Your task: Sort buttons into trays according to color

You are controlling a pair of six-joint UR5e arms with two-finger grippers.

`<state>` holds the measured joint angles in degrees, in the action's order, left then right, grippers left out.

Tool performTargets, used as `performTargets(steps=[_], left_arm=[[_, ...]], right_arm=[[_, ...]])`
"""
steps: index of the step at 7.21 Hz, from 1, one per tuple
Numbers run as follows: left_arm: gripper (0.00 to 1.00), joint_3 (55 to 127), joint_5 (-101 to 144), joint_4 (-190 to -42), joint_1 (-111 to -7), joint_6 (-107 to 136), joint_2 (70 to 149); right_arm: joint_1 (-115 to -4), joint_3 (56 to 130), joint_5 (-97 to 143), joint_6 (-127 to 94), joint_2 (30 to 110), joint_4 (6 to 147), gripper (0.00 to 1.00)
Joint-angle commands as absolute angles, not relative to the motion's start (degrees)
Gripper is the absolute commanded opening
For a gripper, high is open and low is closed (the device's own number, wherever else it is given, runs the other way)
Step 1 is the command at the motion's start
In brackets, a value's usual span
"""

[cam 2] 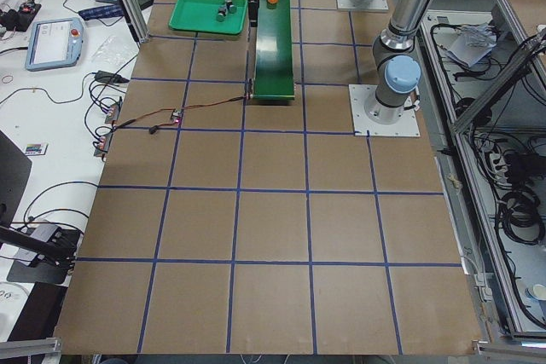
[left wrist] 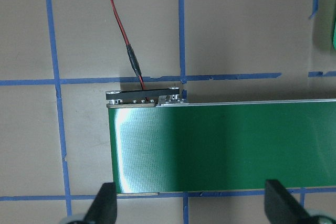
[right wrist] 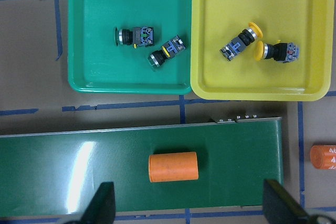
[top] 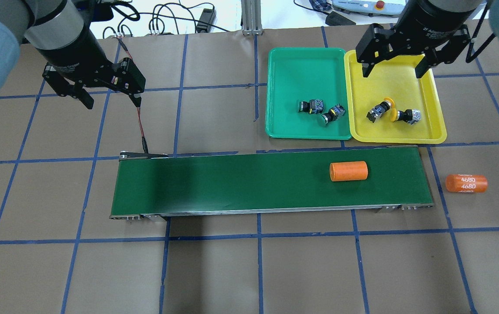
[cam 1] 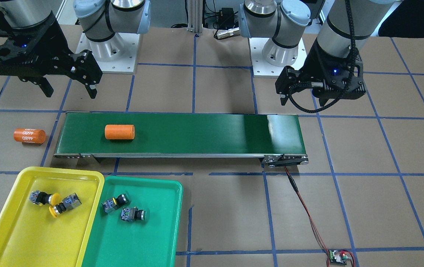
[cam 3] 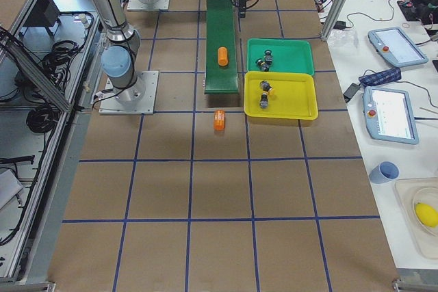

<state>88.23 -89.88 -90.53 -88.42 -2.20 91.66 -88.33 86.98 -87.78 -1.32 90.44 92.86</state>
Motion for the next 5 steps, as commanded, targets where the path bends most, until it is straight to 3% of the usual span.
performTargets(steps=[1, 5], left_arm=[[1.00, 88.24, -89.82, -90.53, -88.42, -2.20, 91.67], [1.00, 88.59, -89.82, -90.44, -88.42, -2.20, 91.05]], right_arm=[[-88.33, 87.01, -87.80, -1.32, 90.44, 92.90, 1.00], [-88.33, 87.01, -87.80, -1.32, 90.44, 92.90, 1.00]])
